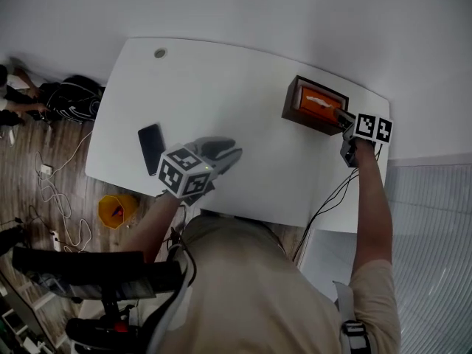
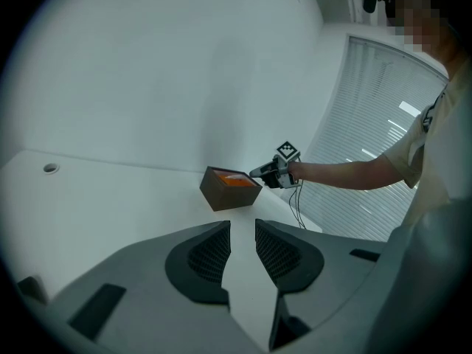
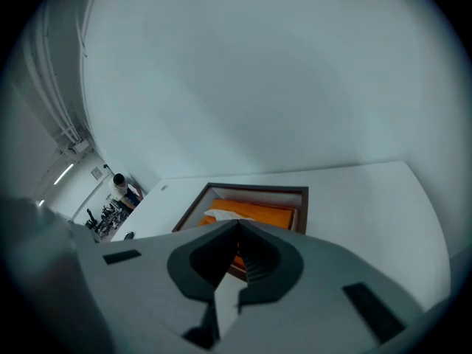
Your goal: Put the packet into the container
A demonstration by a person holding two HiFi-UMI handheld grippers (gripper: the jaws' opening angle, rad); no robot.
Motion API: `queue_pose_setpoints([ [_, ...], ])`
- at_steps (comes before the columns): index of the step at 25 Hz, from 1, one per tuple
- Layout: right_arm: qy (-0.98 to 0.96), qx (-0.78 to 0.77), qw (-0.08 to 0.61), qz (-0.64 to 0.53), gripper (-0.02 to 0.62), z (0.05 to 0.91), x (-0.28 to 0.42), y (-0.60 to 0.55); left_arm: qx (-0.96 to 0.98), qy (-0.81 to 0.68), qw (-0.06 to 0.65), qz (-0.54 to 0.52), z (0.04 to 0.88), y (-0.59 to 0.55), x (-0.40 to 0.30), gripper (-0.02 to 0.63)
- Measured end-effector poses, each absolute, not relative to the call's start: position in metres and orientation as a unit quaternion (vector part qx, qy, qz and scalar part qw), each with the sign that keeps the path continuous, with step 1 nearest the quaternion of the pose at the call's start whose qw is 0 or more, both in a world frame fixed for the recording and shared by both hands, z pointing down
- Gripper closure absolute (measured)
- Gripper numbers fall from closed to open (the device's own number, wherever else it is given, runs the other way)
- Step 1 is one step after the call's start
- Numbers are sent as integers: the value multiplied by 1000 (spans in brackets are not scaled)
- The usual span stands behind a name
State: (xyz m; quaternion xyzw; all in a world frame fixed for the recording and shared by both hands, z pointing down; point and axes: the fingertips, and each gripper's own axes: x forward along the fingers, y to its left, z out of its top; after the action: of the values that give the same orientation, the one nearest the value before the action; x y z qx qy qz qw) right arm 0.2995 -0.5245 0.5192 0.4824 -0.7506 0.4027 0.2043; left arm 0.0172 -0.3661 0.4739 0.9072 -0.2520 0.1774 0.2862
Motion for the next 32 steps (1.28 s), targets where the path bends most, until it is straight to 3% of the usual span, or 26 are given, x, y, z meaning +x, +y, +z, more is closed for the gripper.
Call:
queue_pose_setpoints([
  [7, -816, 469, 74, 330, 578, 449, 268, -502, 915, -268, 257, 158, 455, -387, 14, 517],
  [14, -885, 380, 23, 267, 578, 395, 189, -458, 920, -293, 232, 117, 430, -408, 3, 592],
  [24, -904, 335, -44, 261, 578, 369, 142, -419, 926, -288, 229, 85, 426, -395, -1, 594],
  [32, -896, 362, -58, 250, 578, 354, 119, -386, 939, -257, 221, 65, 410, -376, -19, 594],
])
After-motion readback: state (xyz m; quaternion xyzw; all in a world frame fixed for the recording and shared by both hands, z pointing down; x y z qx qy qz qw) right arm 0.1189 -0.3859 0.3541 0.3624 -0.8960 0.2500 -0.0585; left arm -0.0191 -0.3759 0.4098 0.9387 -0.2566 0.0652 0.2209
